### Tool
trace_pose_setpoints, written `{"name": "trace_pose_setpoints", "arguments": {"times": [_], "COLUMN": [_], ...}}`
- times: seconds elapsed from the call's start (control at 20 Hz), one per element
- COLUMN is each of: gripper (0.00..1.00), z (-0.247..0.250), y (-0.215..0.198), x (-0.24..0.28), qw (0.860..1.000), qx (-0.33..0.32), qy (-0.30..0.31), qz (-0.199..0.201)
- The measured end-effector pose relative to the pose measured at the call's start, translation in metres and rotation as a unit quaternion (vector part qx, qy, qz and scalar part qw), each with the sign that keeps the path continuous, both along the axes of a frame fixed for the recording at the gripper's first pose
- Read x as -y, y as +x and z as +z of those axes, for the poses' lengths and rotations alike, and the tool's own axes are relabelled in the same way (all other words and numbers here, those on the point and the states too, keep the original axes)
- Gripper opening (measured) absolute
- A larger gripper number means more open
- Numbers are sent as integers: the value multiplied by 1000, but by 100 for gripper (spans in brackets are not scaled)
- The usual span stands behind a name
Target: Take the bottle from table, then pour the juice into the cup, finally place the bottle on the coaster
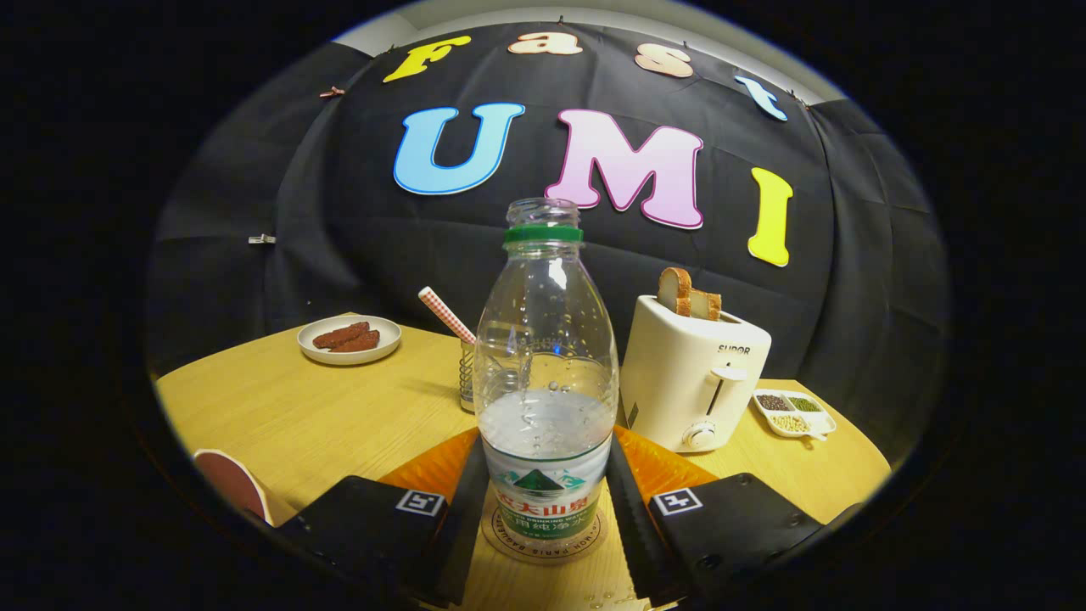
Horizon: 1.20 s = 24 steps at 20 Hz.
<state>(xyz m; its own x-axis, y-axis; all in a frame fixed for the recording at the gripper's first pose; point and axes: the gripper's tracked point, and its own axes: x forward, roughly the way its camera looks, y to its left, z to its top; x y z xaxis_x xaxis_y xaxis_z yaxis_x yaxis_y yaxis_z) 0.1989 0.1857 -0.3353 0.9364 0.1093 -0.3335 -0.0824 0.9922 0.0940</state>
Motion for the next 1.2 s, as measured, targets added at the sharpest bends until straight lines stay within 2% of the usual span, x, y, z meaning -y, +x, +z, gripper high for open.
{"name": "trace_pose_setpoints", "arguments": {"times": [0.15,0.3,0.4,0.45,0.5,0.6,0.9,1.2], "gripper": [76,79,86,93,95,95,95,94], "z": [0,-6,-13,-16,-17,-12,-6,1], "y": [0,-6,-11,-12,-14,-15,-16,-16], "x": [0,-14,-18,-23,-25,-24,-16,-10], "qw": [1000,999,999,998,998,999,998,997], "qx": [-4,-19,-34,-38,-38,-31,-36,-33], "qy": [4,23,26,28,26,17,49,71], "qz": [-3,18,27,35,38,36,18,23]}}
